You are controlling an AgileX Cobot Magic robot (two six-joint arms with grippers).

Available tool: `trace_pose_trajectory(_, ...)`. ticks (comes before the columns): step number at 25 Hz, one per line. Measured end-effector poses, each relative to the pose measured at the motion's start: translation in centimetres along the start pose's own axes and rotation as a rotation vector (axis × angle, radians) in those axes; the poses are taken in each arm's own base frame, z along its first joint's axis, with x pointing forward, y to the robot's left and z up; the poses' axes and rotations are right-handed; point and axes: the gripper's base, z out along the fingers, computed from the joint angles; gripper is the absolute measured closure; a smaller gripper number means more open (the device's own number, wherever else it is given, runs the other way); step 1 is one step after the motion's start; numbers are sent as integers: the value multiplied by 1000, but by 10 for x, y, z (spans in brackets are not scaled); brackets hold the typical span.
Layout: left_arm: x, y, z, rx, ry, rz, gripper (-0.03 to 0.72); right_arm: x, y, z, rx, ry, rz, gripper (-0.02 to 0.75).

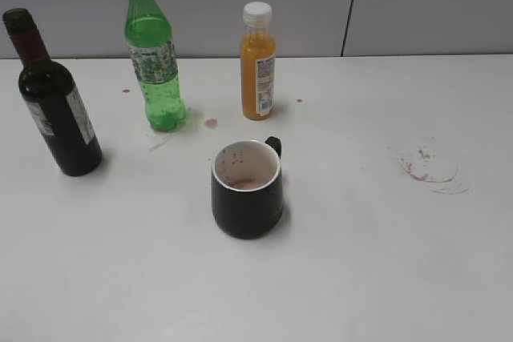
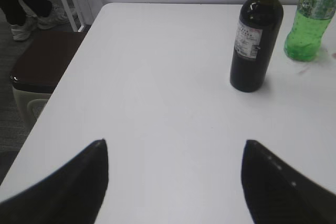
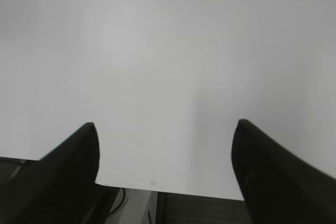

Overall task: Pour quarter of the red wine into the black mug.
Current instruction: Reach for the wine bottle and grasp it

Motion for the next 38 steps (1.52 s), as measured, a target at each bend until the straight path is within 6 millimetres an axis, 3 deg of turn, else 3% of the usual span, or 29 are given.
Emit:
trace_pose_trajectory(8, 0, 0, 0, 0, 0, 0, 99, 71, 2, 10, 2, -12, 4, 145)
trace_pose_trajectory(19, 0, 0, 0, 0, 0, 0, 99, 133, 4, 13, 6, -139, -4, 144)
trace_pose_trajectory(38, 0, 0, 0, 0, 0, 0, 99, 183, 9, -23, 26, -627, -43, 147)
